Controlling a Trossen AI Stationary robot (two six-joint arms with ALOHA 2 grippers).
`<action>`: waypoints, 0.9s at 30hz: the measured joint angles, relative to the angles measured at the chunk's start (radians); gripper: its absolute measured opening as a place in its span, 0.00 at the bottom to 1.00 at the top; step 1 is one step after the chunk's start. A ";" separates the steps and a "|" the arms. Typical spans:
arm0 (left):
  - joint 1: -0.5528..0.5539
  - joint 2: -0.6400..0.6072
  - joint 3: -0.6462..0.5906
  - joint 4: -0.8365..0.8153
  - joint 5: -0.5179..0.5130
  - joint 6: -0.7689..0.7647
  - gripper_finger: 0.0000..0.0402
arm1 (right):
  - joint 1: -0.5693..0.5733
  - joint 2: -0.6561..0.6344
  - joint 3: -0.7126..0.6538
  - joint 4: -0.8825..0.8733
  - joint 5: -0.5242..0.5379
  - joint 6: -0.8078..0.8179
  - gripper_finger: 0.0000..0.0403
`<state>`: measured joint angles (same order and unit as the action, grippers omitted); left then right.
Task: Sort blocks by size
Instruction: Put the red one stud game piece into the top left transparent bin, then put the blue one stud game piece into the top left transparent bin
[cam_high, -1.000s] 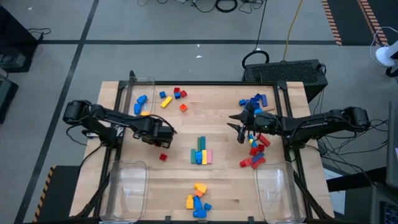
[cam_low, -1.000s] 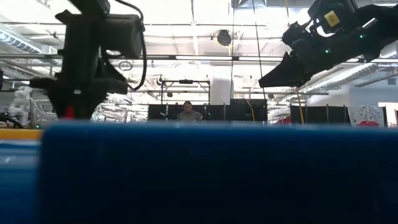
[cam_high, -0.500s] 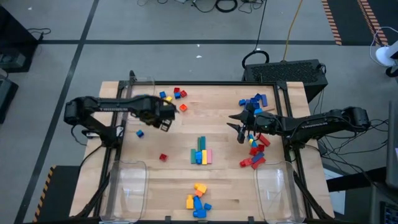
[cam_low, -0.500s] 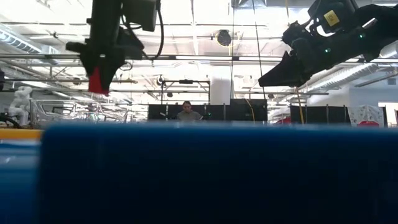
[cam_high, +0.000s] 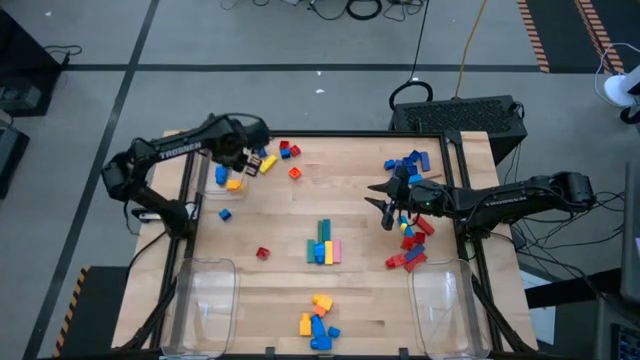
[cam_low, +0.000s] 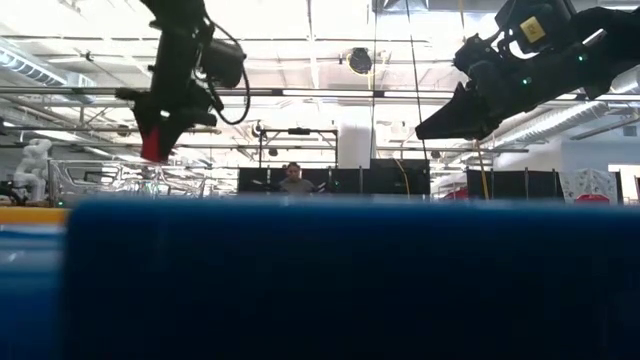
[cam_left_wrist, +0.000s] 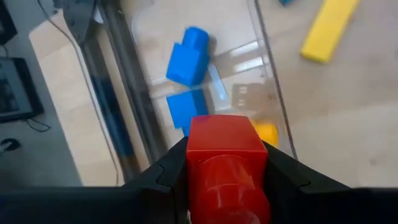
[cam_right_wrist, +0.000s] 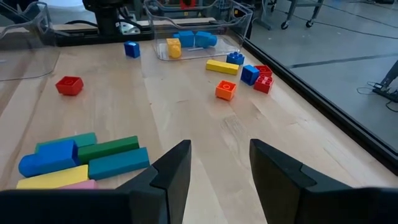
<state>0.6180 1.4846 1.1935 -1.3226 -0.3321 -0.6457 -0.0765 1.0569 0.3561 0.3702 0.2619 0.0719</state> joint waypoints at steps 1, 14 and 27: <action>0.022 0.000 -0.009 0.020 0.003 0.010 0.34 | 0.000 0.000 0.000 0.000 0.000 0.003 0.37; 0.134 0.001 -0.097 0.150 0.072 0.096 0.38 | 0.000 0.000 0.000 0.012 0.000 0.013 0.37; 0.120 0.000 -0.075 0.190 0.068 0.213 0.62 | 0.000 0.000 0.000 0.012 -0.001 0.024 0.37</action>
<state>0.7382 1.4843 1.1182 -1.1327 -0.2642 -0.4324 -0.0765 1.0569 0.3557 0.3820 0.2607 0.0958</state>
